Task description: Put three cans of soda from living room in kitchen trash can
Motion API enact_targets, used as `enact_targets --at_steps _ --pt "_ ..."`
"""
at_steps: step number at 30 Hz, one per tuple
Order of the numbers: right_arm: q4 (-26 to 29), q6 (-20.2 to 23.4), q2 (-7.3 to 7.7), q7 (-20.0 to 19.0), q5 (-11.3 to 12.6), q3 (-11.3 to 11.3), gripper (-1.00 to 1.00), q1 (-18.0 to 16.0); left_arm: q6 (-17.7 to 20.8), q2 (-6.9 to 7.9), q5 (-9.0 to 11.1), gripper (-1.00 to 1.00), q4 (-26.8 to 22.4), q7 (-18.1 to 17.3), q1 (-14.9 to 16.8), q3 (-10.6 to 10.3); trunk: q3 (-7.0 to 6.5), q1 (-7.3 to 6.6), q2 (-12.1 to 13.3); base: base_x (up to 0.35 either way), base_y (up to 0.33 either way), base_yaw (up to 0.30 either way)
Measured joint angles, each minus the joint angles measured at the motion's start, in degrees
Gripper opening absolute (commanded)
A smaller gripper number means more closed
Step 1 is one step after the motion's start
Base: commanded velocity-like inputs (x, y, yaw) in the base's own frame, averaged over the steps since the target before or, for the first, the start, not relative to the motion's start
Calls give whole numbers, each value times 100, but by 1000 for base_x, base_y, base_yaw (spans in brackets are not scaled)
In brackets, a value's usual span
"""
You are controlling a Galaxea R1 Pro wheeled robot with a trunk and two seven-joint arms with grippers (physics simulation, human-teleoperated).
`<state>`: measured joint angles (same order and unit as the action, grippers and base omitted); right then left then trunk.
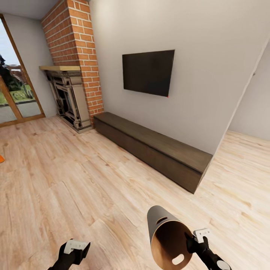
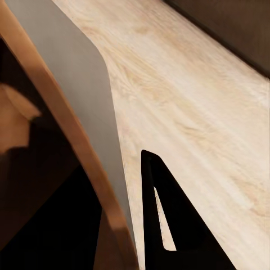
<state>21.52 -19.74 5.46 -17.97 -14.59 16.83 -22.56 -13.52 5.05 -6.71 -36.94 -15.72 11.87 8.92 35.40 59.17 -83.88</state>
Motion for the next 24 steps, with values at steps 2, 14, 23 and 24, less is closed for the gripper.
enact_targets --at_steps 2,14,23,24 --pt "0 0 0 0 -1 -1 -100 0 0 7 6 100 -26 -5 0 6 9 0 0 0 0 215" --pt "-8 0 0 -2 -2 -8 -100 0 -2 5 8 100 -37 -8 0 11 60 0 0 0 0 215" --pt "-8 0 -1 -4 -1 -8 -100 0 -9 5 3 100 0 0 0 10 99 0 0 0 0 215" --pt "-8 0 -1 -3 -2 -9 -100 0 -9 5 3 100 2 1 0 8 104 0 0 0 0 215"
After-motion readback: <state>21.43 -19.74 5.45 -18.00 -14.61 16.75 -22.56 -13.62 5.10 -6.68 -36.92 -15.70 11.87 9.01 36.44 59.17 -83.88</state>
